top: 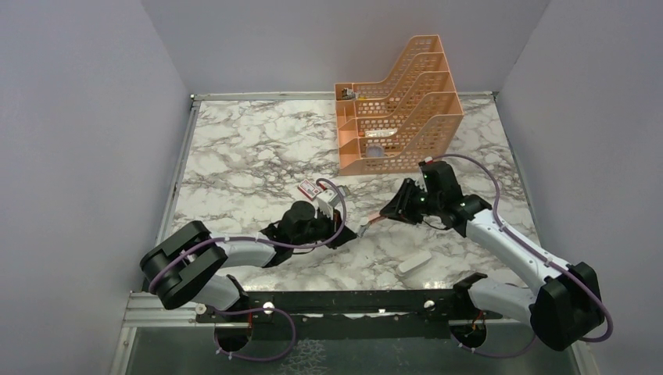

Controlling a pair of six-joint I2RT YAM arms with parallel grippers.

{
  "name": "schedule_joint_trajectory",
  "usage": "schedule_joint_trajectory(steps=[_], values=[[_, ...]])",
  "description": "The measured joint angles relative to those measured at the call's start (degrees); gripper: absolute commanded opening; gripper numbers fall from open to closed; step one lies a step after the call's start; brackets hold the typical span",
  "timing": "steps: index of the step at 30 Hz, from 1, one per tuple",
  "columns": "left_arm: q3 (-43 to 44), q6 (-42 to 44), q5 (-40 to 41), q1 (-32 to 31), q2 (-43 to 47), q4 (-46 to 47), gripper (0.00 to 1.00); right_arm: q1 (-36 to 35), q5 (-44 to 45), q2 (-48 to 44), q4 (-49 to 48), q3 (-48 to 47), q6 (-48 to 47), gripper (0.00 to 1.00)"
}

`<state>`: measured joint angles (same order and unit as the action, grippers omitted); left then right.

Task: Load the staples into the stapler

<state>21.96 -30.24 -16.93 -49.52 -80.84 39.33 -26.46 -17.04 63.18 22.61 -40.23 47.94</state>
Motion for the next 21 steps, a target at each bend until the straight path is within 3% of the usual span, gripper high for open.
schedule_joint_trajectory(steps=[3, 7, 11, 17, 21], values=[[-0.28, 1.36, -0.70, 0.00, 0.83, -1.38, 0.00, 0.33, 0.24, 0.48, -0.04, 0.00, -0.98, 0.45], [-0.22, 1.49, -0.85, 0.00, 1.11, -2.25, 0.00, 0.33, -1.14, 1.33, -0.79, 0.04, -1.70, 0.69], [0.81, -0.24, -0.85, 0.00, 0.90, -2.43, 0.00, 0.33, -5.27, 1.40, -5.42, 2.34, -1.99, 0.81], [3.87, -2.32, -0.85, -0.11, -0.66, -2.43, 0.00, 0.33, -8.63, 1.31, -10.29, 7.23, -0.61, 0.79], [4.70, -2.97, -0.94, -0.13, -1.75, -2.40, 0.00, 0.33, -8.74, 2.32, -13.33, 7.34, 0.48, 0.70]])
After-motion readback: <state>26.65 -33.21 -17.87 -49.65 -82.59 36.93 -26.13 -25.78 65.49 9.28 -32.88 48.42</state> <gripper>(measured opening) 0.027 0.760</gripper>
